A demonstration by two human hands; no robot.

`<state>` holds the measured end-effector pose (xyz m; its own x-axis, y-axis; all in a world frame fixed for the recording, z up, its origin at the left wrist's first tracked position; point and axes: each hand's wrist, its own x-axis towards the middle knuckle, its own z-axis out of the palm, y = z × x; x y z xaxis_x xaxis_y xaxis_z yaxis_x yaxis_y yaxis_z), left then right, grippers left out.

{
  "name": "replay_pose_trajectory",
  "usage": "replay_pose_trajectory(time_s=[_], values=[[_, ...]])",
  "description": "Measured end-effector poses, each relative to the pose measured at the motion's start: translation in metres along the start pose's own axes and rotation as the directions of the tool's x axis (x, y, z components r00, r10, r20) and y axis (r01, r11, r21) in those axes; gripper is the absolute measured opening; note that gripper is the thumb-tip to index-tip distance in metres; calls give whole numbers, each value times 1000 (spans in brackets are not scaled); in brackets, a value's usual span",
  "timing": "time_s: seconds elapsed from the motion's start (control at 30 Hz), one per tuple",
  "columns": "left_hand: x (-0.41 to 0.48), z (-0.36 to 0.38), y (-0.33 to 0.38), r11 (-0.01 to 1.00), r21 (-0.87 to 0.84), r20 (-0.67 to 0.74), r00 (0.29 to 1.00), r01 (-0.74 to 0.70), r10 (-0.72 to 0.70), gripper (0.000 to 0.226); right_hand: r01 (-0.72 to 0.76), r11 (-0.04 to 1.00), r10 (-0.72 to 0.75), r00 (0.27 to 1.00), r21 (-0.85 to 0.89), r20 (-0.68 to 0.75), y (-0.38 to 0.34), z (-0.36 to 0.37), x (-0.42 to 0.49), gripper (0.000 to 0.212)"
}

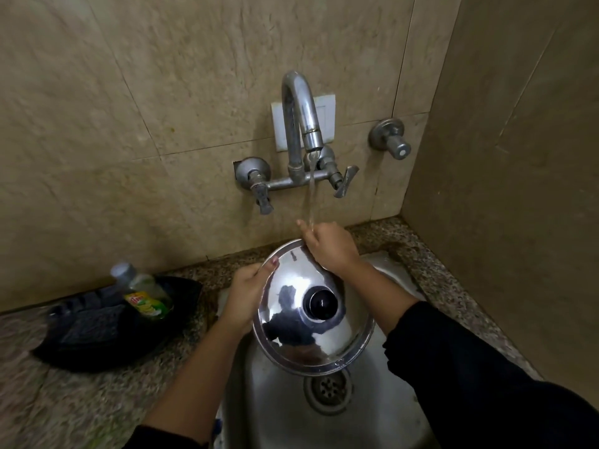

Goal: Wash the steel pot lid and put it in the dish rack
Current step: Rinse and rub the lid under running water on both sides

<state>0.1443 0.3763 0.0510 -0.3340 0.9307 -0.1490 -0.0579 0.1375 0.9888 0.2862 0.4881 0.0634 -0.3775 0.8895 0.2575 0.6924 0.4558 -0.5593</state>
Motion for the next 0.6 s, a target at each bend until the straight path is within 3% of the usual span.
replay_pose_trajectory(time_s=[0.13,0.23,0.47,0.53,0.6], values=[[-1,-9,-8,996,-75,-60,997,43,-48,38,-172,941,219,966,290,-139,21,0,-3,59],[-3,-12,-13,996,-80,-81,996,40,-47,35,-239,880,320,937,411,-140,33,2,-9,58],[-12,-15,-30,943,-331,-293,953,-27,-75,22,-320,815,390,920,483,-48,37,7,-31,59],[-12,-14,-29,934,-357,-249,965,-12,-82,20,-334,848,405,909,412,-96,34,12,-36,60],[-8,-16,-22,973,-231,-153,987,15,-51,22,-331,897,383,913,292,-141,30,10,-36,64]])
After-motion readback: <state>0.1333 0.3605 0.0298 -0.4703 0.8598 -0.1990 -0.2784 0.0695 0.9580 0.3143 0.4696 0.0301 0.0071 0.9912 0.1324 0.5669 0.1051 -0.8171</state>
